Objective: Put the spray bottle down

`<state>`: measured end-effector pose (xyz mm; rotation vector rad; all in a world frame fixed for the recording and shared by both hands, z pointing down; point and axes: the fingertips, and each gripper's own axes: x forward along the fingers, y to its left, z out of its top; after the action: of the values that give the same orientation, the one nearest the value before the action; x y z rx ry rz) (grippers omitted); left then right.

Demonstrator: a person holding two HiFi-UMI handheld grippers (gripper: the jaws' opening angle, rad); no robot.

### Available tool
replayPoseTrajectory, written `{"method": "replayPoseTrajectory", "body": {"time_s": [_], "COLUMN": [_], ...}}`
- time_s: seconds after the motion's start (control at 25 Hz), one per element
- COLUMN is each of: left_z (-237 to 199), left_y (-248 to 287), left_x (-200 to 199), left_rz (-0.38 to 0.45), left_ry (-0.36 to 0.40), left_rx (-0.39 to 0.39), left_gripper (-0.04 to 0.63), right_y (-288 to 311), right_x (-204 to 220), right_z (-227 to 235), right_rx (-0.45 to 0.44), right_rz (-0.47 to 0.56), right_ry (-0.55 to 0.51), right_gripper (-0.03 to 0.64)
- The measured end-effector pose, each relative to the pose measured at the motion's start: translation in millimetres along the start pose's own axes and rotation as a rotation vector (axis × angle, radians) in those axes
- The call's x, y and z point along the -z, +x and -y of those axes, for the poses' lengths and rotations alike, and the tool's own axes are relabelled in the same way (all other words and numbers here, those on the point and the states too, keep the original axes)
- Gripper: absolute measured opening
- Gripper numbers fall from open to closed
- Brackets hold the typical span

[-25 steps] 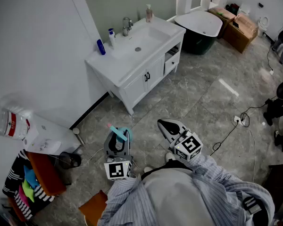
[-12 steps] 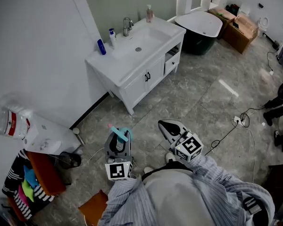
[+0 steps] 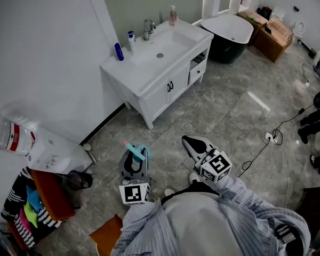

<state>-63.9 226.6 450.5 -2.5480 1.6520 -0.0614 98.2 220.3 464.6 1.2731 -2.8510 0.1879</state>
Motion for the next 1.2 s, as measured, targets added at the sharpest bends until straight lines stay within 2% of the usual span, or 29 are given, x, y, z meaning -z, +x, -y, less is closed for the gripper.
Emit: {"method": "replayPoseTrajectory", "body": {"time_s": [0.44,0.68,0.92,1.2], "left_z": [-45,-64,-88,-107], "left_y": [-26,-17,22,117], "left_x": [11,21,25,17], "left_rz": [0.002,-0.002,-0.008,0.005], "left_ry": [-0.008,-0.026,-0.006,0.026], "left_rx": [-0.006,-0.022,-0.050,-0.055], "left_gripper": [0.147,0.147,0.147,0.147], "right_y": [15,38,80,142], "right_x": [5,9,11,-11], "right_z": [-28,-27,2,77], "right_rx": [0.058,0.045,0.018,-0.002], "right_rz": [-0.002,-0.014,-0.002,0.027], "right_ry": [0.012,0.022,0.036,0.039], "right_gripper": [0.015,0.015,0.015,0.015]}}
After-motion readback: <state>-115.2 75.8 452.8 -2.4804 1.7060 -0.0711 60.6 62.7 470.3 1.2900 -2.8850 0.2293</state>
